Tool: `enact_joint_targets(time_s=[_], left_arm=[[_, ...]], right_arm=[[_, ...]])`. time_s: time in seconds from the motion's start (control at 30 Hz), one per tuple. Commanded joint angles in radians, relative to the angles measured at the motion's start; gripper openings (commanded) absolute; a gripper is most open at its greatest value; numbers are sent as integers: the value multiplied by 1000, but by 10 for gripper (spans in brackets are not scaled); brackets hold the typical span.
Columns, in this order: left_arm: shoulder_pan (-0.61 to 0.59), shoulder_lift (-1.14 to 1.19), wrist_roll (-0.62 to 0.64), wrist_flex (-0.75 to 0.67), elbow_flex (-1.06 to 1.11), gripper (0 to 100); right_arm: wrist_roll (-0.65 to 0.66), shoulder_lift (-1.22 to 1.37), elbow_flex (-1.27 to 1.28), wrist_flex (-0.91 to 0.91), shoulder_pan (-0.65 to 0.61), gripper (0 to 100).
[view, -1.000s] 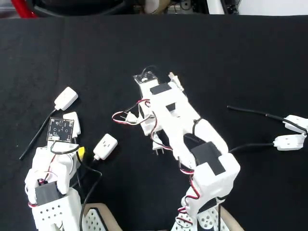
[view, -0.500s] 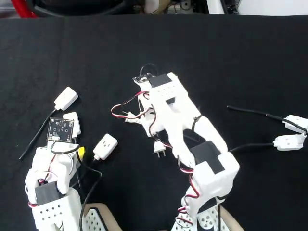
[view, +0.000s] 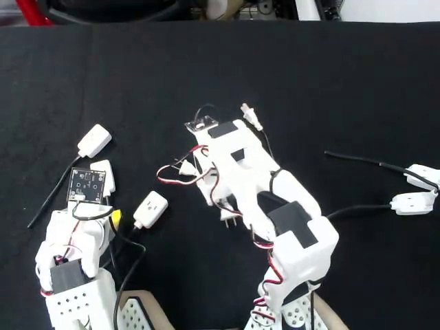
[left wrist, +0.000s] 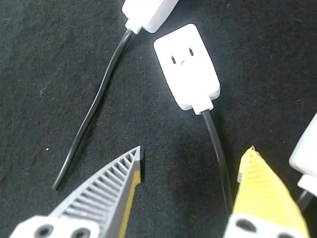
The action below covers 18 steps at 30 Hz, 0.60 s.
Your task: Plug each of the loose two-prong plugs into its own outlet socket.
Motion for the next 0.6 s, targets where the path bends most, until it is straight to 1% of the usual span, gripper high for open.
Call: enact_joint_targets(time_s=[0.0, 0.2, 0.33, 0.37, 0.47, 0.57], left_arm=[[-10, -5, -5, -14, 18, 306], [-10, -5, -5, -14, 18, 306], [-10, -5, -5, -14, 18, 306], [-10, -5, -5, -14, 18, 306], [-10, -5, -5, -14, 18, 306], [-10, -5, -5, -14, 18, 306]], right_arm=[[15, -13, 21, -3, -14, 87], [14, -38, 1, 26, -11, 93], [9, -97, -31, 147, -8, 168], [9, -114, -27, 155, -8, 168], [9, -166, 19, 137, -9, 142], [9, -216, 73, 89, -8, 138]])
